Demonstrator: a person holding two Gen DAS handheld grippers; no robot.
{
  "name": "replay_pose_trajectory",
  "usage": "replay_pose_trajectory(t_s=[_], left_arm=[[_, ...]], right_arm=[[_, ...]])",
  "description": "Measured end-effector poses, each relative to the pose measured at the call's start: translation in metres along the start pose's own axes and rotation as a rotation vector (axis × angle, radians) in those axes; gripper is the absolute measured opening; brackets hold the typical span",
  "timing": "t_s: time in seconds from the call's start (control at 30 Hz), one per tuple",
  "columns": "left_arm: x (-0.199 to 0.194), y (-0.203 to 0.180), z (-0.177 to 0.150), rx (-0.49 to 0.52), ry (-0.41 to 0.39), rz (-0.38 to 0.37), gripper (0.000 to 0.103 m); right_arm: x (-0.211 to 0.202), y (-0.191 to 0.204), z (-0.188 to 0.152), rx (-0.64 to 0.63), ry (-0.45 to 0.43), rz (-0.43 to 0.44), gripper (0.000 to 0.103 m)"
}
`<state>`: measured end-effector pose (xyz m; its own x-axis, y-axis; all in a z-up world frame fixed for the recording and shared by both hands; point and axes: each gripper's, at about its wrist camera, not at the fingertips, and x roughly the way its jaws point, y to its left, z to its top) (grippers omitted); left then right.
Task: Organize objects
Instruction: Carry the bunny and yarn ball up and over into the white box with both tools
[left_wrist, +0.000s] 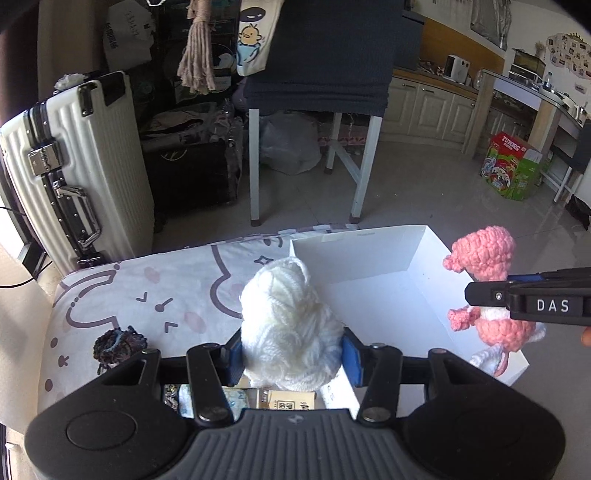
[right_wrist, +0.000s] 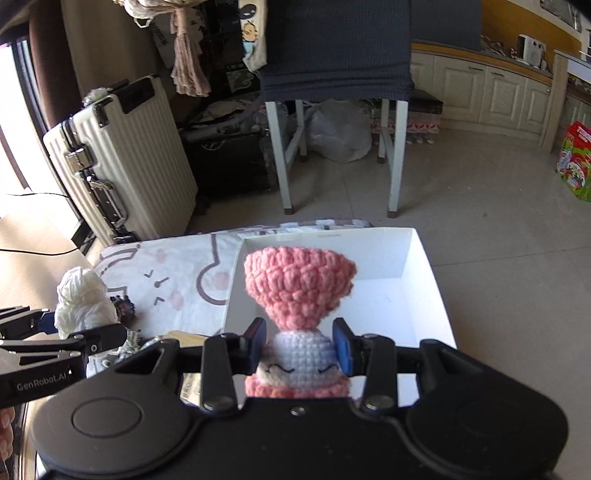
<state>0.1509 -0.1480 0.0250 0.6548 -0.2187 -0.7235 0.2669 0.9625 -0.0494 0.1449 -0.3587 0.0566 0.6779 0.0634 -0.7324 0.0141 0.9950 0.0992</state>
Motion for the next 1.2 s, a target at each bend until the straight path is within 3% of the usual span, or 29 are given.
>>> replay_pose_trajectory(t_s=[0.73, 1.2], left_arm=[[0.078, -0.064, -0.007, 0.112, 0.172, -0.162, 0.052], [0.12, -0.077, -0.022, 0.195, 0.298, -0.185, 0.052]], right_arm=[[0.075, -0.064, -0.025, 0.078, 0.237, -0.1, 0.04], [0.103, -0.055, -0.034, 0.044, 0.319, -0.111, 0.04]])
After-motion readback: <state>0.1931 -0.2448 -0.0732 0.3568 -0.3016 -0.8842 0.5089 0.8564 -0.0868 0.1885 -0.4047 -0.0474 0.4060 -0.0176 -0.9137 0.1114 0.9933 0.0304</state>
